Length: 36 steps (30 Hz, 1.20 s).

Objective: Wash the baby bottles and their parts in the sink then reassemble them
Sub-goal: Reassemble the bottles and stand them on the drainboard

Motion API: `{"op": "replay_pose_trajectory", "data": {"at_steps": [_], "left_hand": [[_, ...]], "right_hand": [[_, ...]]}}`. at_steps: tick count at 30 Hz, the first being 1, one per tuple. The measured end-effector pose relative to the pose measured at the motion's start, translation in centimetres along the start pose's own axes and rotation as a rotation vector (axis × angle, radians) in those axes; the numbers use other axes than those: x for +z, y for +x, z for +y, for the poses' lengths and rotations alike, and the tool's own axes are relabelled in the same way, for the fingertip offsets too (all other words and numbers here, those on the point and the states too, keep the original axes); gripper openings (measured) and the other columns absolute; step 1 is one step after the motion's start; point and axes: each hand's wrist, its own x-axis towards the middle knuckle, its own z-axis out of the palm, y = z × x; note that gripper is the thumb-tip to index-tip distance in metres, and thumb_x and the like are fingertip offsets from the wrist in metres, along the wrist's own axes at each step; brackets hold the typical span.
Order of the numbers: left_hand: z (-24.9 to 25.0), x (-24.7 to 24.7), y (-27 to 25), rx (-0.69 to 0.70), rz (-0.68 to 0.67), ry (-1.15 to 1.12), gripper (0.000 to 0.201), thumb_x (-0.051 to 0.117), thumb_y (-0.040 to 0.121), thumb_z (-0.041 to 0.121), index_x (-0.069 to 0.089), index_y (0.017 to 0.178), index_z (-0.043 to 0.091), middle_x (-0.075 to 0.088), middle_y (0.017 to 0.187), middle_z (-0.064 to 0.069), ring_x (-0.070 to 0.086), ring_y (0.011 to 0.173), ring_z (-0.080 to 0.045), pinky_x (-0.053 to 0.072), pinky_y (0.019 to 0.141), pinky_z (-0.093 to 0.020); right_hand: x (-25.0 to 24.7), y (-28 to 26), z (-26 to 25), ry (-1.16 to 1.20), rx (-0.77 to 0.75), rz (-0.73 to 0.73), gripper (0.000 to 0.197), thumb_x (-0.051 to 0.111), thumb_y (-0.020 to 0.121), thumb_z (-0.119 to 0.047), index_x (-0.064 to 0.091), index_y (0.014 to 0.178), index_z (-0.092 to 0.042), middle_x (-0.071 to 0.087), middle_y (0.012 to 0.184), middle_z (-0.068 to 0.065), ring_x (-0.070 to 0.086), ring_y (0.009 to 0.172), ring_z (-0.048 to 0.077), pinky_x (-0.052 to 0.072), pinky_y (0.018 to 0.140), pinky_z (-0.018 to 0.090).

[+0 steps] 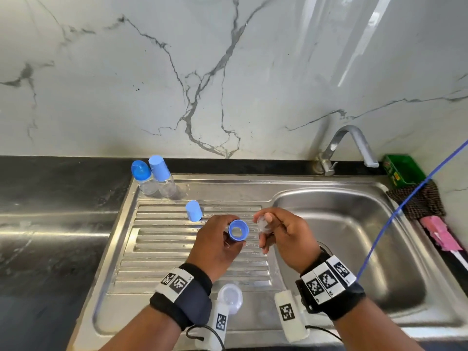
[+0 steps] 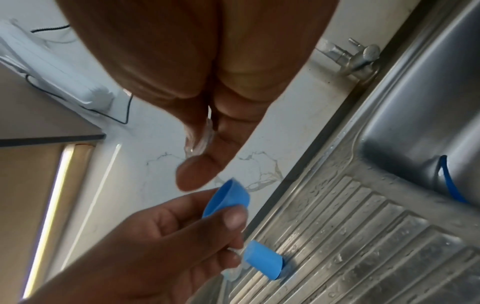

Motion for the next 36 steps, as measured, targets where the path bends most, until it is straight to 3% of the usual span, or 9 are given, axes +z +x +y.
{"op": "replay_pose_trajectory", "data": {"at_steps": [3, 6, 11, 15, 20, 26, 31, 34, 36], "left_hand": [[0.7, 0.1, -0.5, 0.037, -0.003, 0.009, 0.036, 0.077, 0.081, 0.014, 0.061, 0.106, 0.035, 0.064, 0.102, 0.006, 0.064, 0.082, -0.009, 0.054, 0.077, -0.024], [0.9, 0.3, -0.8, 0.052, -0.007, 0.034, 0.038, 0.078, 0.081, 0.017, 0.063, 0.115, 0.027, 0.062, 0.104, 0.006, 0.063, 0.083, -0.009, 0.055, 0.078, -0.025], [1.4, 0.3, -1.6, 0.083, 0.010, 0.013, 0.040, 0.078, 0.082, 0.015, 0.061, 0.116, 0.029, 0.060, 0.106, 0.008, 0.063, 0.085, -0.005, 0.052, 0.076, -0.013], [1.5, 0.2, -2.0, 0.108, 0.017, 0.024, 0.040, 0.081, 0.081, 0.017, 0.062, 0.114, 0.029, 0.059, 0.106, 0.010, 0.062, 0.086, -0.004, 0.053, 0.075, -0.013], [1.1, 0.1, -2.0, 0.159, 0.017, 0.082, 0.042, 0.081, 0.080, 0.017, 0.063, 0.117, 0.025, 0.057, 0.109, 0.010, 0.059, 0.089, -0.004, 0.048, 0.075, -0.009], [1.3, -0.1, -2.3, 0.202, -0.013, 0.014, 0.044, 0.083, 0.078, 0.012, 0.067, 0.117, 0.025, 0.056, 0.113, 0.008, 0.061, 0.093, -0.008, 0.054, 0.079, -0.018], [1.0, -0.7, -2.5, 0.170, -0.028, -0.113, 0.051, 0.084, 0.074, 0.003, 0.070, 0.115, 0.030, 0.055, 0.112, 0.007, 0.065, 0.093, -0.010, 0.056, 0.081, -0.020], [0.9, -1.0, -2.7, 0.076, -0.055, -0.231, 0.052, 0.088, 0.074, 0.015, 0.067, 0.118, 0.034, 0.059, 0.116, 0.009, 0.069, 0.089, -0.013, 0.059, 0.082, -0.026], [0.8, -1.0, -2.7, 0.008, -0.039, -0.287, 0.039, 0.083, 0.081, 0.029, 0.067, 0.116, 0.036, 0.063, 0.115, 0.010, 0.070, 0.092, -0.010, 0.059, 0.083, -0.029]], "right_hand": [[0.6, -0.8, -0.9, 0.080, -0.016, -0.139, 0.020, 0.049, 0.104, -0.002, 0.068, 0.108, -0.006, 0.064, 0.094, 0.015, 0.069, 0.069, 0.026, 0.059, 0.065, 0.035], [0.8, -1.1, -1.7, 0.049, -0.049, -0.124, 0.023, 0.054, 0.101, 0.001, 0.073, 0.105, -0.012, 0.050, 0.119, 0.009, 0.071, 0.071, 0.026, 0.060, 0.068, 0.033], [0.4, -1.9, -2.2, -0.186, -0.068, -0.009, 0.019, 0.068, 0.095, -0.012, 0.076, 0.105, -0.026, 0.063, 0.097, 0.000, 0.063, 0.050, 0.020, 0.051, 0.050, 0.029], [0.3, -2.1, -1.9, -0.410, -0.063, 0.028, 0.011, 0.077, 0.088, -0.023, 0.074, 0.098, -0.025, 0.071, 0.087, -0.007, 0.051, 0.047, 0.003, 0.039, 0.052, 0.011], [0.7, -2.1, -2.3, -0.505, -0.037, 0.016, 0.010, 0.081, 0.084, -0.025, 0.075, 0.092, -0.022, 0.069, 0.079, -0.013, 0.056, 0.062, -0.010, 0.041, 0.059, 0.007], [0.9, -1.5, -1.8, -0.547, 0.042, 0.068, 0.032, 0.085, 0.078, -0.040, 0.064, 0.100, -0.031, 0.066, 0.081, -0.011, 0.056, 0.062, 0.000, 0.040, 0.060, 0.012], [1.4, -1.3, -1.5, -0.387, 0.153, -0.068, 0.022, 0.081, 0.084, -0.034, 0.073, 0.097, -0.019, 0.076, 0.077, -0.005, 0.070, 0.058, 0.011, 0.053, 0.062, 0.022], [1.5, -1.1, -1.4, -0.266, 0.160, 0.003, 0.019, 0.085, 0.080, -0.024, 0.074, 0.090, -0.012, 0.077, 0.075, 0.000, 0.068, 0.058, 0.008, 0.051, 0.057, 0.020], [1.6, -1.0, -1.3, -0.265, 0.172, 0.031, 0.020, 0.086, 0.079, -0.024, 0.073, 0.088, -0.012, 0.076, 0.074, 0.001, 0.068, 0.060, 0.009, 0.052, 0.055, 0.020]]}}
